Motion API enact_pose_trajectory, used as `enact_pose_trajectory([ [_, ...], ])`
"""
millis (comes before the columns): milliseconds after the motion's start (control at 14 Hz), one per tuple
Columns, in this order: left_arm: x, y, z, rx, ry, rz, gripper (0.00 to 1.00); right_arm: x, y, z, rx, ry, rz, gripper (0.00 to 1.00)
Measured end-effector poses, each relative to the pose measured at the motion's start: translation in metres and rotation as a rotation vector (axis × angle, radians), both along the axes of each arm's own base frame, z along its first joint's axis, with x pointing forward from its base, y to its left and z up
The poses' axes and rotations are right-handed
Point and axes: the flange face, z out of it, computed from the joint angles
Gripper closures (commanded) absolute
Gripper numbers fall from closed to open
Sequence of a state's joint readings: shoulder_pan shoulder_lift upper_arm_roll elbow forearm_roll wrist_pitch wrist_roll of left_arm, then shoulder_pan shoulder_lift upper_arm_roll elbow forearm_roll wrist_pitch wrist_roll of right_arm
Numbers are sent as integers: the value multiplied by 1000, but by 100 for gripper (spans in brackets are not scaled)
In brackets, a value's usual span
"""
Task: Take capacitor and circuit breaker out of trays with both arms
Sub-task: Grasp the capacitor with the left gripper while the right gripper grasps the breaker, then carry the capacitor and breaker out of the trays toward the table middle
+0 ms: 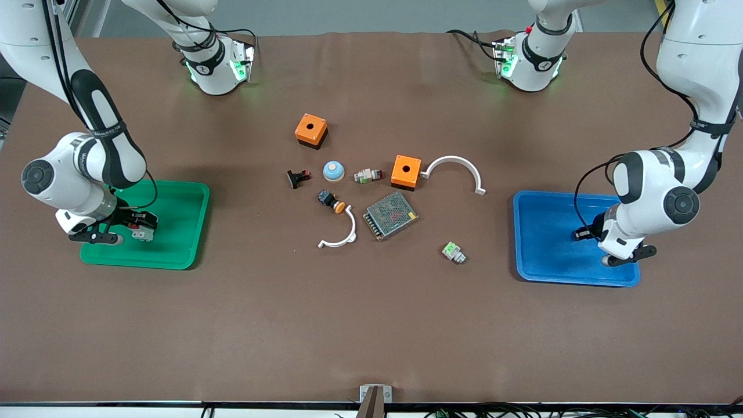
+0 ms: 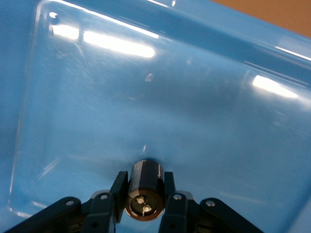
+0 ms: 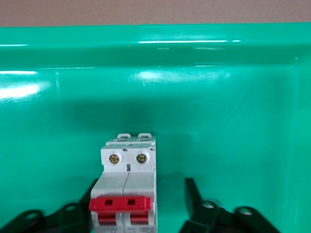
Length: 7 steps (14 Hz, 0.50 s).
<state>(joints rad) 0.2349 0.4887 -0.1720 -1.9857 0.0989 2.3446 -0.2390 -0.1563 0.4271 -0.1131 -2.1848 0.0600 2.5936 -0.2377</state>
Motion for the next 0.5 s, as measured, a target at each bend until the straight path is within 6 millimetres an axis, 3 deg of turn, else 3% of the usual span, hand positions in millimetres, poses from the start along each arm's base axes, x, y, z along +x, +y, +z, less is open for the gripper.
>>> enact_pose_trajectory([
  [71, 1, -12, 11, -3, 13, -3, 100, 0, 1, 0, 3, 4, 1, 91],
  [143, 1, -29, 26, -5, 22, -1, 100, 0, 2, 1, 7, 10, 2, 99],
  [357, -6, -99, 63, -7, 39, 42, 100, 11, 8, 15, 37, 62, 7, 100],
  [500, -16, -150, 69, -10, 51, 99, 100, 31, 16, 49, 75, 107, 9, 100],
])
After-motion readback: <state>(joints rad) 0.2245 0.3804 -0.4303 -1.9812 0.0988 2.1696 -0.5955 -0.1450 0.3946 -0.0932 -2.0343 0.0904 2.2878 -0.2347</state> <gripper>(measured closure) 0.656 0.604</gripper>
